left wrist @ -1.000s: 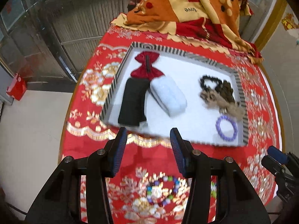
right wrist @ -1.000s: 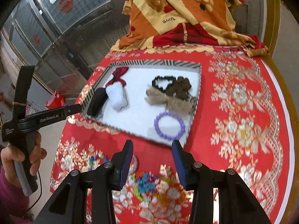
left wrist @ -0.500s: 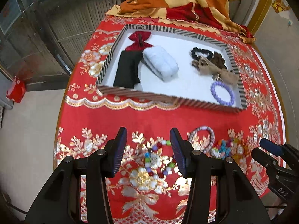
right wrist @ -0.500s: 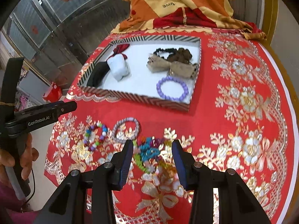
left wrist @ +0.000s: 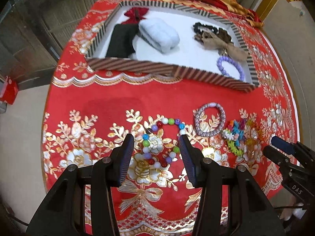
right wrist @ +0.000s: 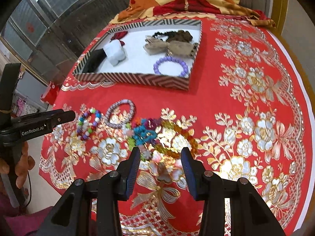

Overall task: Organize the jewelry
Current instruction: 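Withdraw both grippers from the tray toward the remaining bracelets, then grasp the grey beaded bracelet with the left gripper while the right grasps the rainbow bracelet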

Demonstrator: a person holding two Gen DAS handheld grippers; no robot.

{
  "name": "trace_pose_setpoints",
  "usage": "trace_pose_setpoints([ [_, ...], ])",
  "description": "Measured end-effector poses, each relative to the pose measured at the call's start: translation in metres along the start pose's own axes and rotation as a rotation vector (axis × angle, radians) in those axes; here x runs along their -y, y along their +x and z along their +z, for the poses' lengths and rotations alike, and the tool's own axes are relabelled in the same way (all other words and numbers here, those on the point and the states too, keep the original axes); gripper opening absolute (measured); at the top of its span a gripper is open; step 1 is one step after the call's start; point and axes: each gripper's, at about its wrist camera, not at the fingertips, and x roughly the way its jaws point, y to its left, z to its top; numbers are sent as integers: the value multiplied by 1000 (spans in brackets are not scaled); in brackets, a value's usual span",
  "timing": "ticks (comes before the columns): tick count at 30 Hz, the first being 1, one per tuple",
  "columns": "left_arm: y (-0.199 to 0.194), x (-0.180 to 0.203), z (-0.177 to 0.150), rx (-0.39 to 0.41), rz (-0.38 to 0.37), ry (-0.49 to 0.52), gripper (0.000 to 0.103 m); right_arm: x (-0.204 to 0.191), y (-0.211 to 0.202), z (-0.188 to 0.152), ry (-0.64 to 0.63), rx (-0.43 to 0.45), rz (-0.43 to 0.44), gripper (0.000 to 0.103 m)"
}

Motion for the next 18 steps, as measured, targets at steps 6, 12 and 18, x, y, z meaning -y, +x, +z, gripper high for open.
trace_pose_setpoints([
  [6,9,6,9,-20,-6,19,47,7,8,2,-1,2,-22,41],
  [12,21,16,20,-46,-15,53,47,4,14,5,-24,-23,12,41],
  [18,36,31,29,-73,-6,105,47,5,18,8,-34,-17,-8,41],
])
